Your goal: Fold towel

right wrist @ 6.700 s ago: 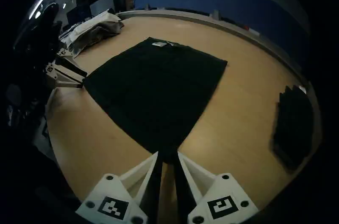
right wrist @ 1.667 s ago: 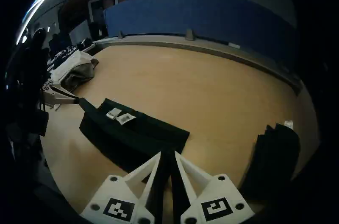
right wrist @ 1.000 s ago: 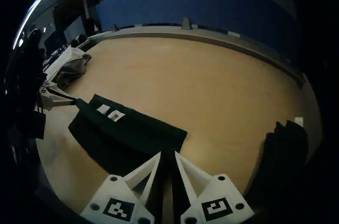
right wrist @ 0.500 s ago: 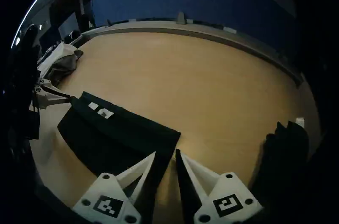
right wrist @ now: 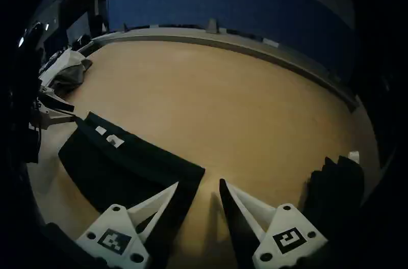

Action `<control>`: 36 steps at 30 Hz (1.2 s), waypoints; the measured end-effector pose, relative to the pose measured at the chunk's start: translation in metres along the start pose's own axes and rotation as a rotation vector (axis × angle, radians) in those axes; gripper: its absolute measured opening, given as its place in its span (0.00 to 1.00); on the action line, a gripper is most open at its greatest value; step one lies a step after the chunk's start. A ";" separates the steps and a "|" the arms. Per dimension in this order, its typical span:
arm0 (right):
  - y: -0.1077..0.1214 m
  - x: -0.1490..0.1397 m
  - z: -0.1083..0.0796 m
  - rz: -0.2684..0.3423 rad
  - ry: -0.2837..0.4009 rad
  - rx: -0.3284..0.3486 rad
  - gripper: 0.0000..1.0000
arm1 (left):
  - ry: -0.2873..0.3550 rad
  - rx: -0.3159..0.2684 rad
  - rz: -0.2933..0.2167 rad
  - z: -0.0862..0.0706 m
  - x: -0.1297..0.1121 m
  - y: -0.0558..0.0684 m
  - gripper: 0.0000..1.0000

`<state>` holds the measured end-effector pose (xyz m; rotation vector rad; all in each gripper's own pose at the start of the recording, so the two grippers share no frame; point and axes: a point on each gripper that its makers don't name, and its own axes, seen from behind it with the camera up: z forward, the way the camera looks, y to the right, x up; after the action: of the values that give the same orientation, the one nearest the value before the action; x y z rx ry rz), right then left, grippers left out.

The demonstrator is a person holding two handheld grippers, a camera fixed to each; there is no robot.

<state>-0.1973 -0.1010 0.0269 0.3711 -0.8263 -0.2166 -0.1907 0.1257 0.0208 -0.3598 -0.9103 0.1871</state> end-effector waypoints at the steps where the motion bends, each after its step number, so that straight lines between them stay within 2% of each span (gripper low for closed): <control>1: 0.001 0.002 0.000 -0.004 0.003 -0.004 0.55 | 0.001 0.005 0.004 0.000 0.001 -0.001 0.48; 5: 0.002 0.009 0.001 -0.017 0.018 -0.016 0.65 | 0.011 0.024 0.011 0.001 0.007 -0.006 0.56; 7: 0.003 0.012 0.001 -0.018 0.027 -0.018 0.71 | 0.018 0.028 0.006 0.000 0.010 -0.008 0.70; 11: 0.002 0.016 -0.002 -0.012 0.043 -0.014 0.78 | 0.027 0.025 -0.009 -0.003 0.014 -0.009 0.87; 15: -0.001 0.016 -0.009 -0.008 0.051 0.000 0.87 | 0.036 0.021 -0.021 -0.008 0.014 -0.009 0.95; 18: -0.004 0.012 -0.013 -0.011 0.051 0.008 0.91 | 0.036 0.014 -0.030 -0.013 0.011 -0.008 0.95; 22: -0.009 0.004 -0.021 -0.015 0.049 0.021 1.00 | 0.041 0.007 -0.046 -0.024 0.007 -0.006 0.95; 29: -0.018 -0.014 -0.035 -0.020 0.042 0.035 1.00 | 0.045 -0.004 -0.071 -0.049 -0.013 0.002 0.96; 36: -0.029 -0.032 -0.048 -0.013 0.029 0.050 1.00 | 0.024 -0.009 -0.087 -0.069 -0.042 0.011 0.95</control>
<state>-0.1833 -0.1055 -0.0357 0.4260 -0.8020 -0.2021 -0.1612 0.1079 -0.0529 -0.3298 -0.9017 0.0983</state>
